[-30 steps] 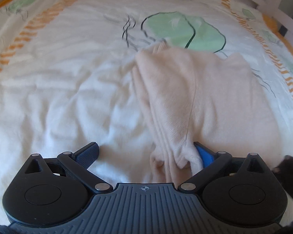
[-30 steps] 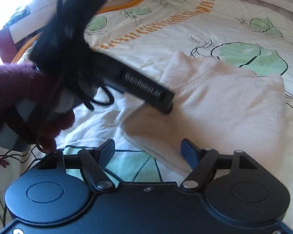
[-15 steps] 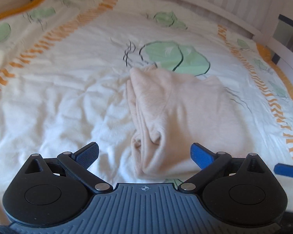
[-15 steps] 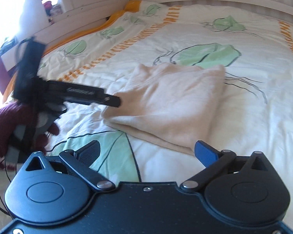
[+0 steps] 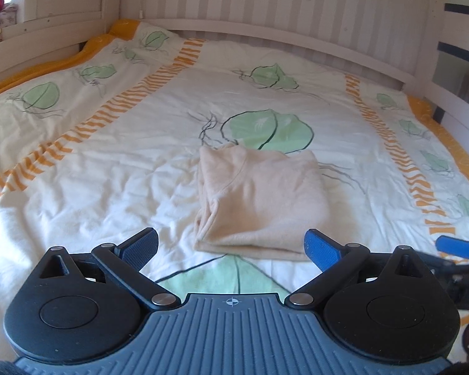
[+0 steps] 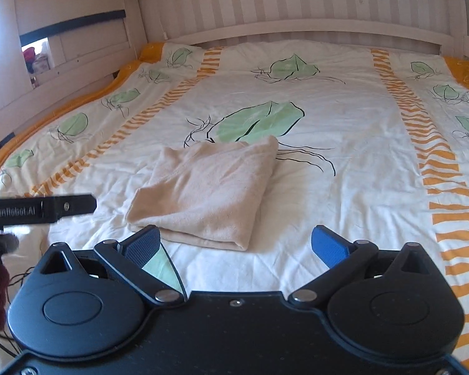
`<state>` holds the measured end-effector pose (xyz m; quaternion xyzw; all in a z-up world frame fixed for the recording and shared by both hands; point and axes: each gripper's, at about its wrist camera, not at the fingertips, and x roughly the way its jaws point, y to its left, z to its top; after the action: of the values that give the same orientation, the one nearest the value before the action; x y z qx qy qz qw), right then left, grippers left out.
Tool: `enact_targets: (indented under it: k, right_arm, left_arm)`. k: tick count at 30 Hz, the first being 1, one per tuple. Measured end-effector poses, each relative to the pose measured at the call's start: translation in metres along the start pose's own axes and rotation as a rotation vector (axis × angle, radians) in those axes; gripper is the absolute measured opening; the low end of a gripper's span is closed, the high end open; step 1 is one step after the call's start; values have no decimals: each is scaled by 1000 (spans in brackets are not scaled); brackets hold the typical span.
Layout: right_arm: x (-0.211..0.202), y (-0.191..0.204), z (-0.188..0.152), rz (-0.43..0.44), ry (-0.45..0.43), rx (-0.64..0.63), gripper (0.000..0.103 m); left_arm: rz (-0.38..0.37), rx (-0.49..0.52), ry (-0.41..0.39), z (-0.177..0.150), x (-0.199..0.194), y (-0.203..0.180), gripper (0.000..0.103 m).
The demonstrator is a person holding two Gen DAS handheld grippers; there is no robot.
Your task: Fold small clothes
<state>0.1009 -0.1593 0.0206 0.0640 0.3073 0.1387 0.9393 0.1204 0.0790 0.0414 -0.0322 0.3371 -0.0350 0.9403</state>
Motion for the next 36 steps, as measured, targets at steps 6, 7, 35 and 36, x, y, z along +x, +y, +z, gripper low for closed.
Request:
enact_targets:
  k: [6, 7, 35, 36]
  right_arm:
    - [26, -2, 4, 52, 38, -17, 103]
    - [33, -3, 7, 63, 46, -11, 103]
    - [185, -55, 5, 491, 195, 307, 103]
    - [183, -57, 3, 497, 197, 306, 103]
  left_arm:
    - [1, -32, 48, 9, 29, 20, 101]
    - [-15, -51, 62, 12, 37, 25, 101]
    - [-321, -100, 328, 89, 280, 55, 100]
    - [-331, -103, 317, 89, 279, 55, 80]
